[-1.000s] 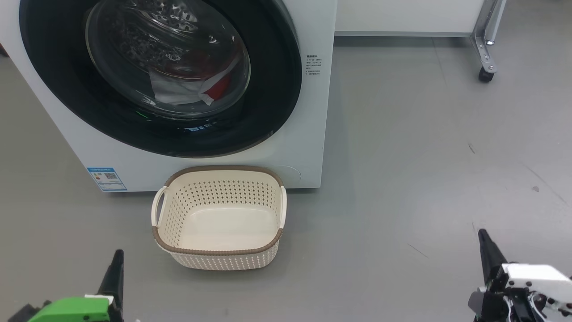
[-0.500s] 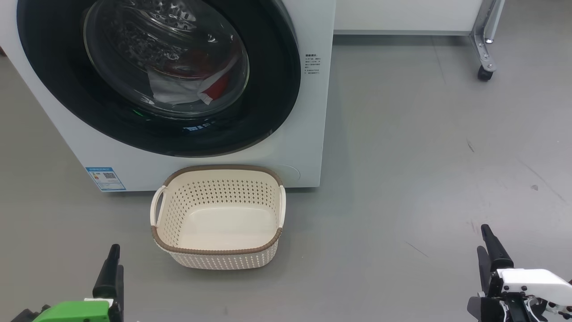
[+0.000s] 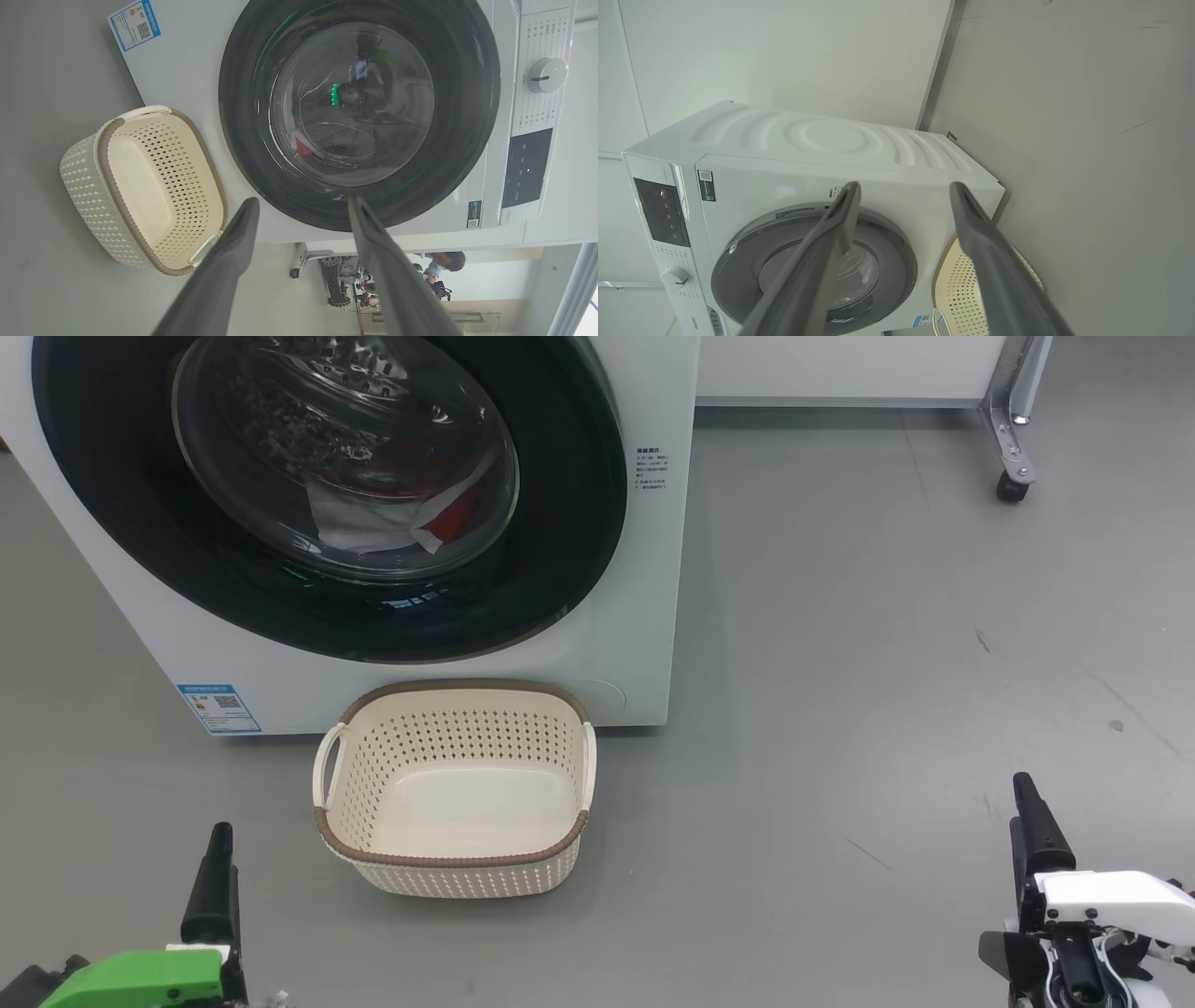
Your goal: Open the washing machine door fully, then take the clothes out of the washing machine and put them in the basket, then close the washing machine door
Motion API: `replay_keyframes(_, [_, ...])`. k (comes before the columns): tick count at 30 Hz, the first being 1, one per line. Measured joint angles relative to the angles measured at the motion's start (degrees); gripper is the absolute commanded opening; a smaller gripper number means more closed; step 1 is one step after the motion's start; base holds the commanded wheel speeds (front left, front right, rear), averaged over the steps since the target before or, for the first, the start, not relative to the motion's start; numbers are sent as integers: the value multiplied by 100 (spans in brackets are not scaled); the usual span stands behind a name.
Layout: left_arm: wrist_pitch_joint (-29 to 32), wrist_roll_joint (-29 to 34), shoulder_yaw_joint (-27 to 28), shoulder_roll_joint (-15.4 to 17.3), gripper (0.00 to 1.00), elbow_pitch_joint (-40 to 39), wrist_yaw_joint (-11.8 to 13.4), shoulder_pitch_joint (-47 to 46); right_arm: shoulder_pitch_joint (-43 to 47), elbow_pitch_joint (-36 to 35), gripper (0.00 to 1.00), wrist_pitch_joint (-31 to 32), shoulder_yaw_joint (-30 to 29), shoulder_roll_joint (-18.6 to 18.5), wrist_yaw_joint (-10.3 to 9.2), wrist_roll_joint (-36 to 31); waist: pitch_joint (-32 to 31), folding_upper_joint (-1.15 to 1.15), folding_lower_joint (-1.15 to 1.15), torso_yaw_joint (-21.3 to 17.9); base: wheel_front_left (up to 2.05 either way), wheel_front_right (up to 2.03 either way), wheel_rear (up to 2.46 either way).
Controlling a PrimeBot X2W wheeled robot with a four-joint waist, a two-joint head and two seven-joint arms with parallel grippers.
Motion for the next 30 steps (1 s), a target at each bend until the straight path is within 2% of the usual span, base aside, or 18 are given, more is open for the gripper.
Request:
replay_keyframes(8, [-148, 358, 1, 65, 100, -225, 0, -3, -103, -222, 100, -120, 66, 7, -21, -365, -2, 0, 0, 7, 0, 0, 0])
replay_keyframes(15, [-264, 1049, -43, 256, 100, -413, 0, -2, -160, -453, 100, -233, 73, 15, -108, -797, -5, 0, 0, 12, 0, 0, 0])
replay_keyframes(25, [-443, 1855, -34, 265, 100, -688, 0, -1, -224, -709, 100, -382, 221, 23, -301, -1647, 10, 0, 0, 10, 0, 0, 0])
replay_keyframes(30, [-521, 2492, -49, 288, 100, -795, 0, 9, -231, -862, 100, -495, 382, 25, -452, -2245, 38, 0, 0, -2, 0, 0, 0])
